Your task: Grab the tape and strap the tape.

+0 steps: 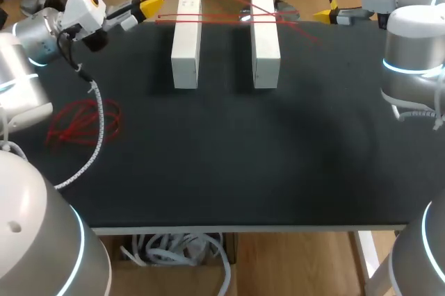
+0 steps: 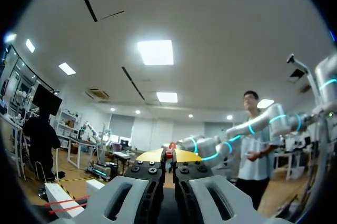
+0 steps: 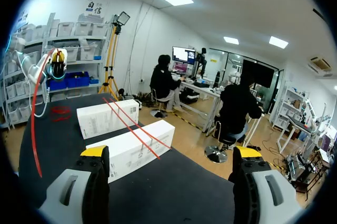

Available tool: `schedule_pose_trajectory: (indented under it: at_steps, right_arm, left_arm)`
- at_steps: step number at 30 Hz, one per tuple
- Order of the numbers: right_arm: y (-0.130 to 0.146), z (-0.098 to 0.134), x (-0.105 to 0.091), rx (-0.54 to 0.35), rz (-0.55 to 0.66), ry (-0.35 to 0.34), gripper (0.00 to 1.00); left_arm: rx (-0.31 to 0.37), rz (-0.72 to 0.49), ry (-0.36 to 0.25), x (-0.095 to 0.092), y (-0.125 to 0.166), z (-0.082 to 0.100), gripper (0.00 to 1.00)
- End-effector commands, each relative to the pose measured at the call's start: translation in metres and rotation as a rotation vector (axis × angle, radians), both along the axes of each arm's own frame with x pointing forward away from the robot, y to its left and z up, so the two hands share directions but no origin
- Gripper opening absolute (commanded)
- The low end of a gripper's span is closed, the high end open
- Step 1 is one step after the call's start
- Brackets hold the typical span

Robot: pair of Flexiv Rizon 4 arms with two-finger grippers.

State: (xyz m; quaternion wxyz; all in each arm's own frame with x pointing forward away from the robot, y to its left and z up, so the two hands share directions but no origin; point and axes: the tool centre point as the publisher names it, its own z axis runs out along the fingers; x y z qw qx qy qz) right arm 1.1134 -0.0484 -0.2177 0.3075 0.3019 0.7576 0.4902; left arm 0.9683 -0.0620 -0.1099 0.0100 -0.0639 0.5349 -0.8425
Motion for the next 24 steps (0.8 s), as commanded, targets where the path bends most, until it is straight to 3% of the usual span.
schedule_pose_trajectory:
  at_steps: [1, 3, 6, 15, 24]
  right_arm:
    - [-0.004, 0.006, -0.009, 0.185, -0.049, 0.057, 1.0]
    - [-0.007, 0.012, -0.017, 0.302, -0.087, 0.079, 1.0]
    - [-0.011, 0.02, -0.033, 0.405, -0.118, 0.092, 1.0]
    - [-0.017, 0.035, -0.079, 0.551, -0.19, 0.088, 1.0]
    - [-0.002, 0.045, -0.116, 0.807, -0.34, 0.103, 1.0]
  left_arm:
    - [-0.002, 0.001, -0.002, 0.0, -0.001, -0.001, 0.0]
    - [-0.002, 0.001, -0.002, 0.0, -0.001, -0.001, 0.0]
    - [-0.002, 0.001, -0.002, 0.0, -0.001, -0.001, 0.0]
    - [-0.002, 0.001, -0.002, 0.0, -0.001, -0.001, 0.0]
    - [-0.002, 0.001, -0.002, 0.0, -0.001, -0.001, 0.0]
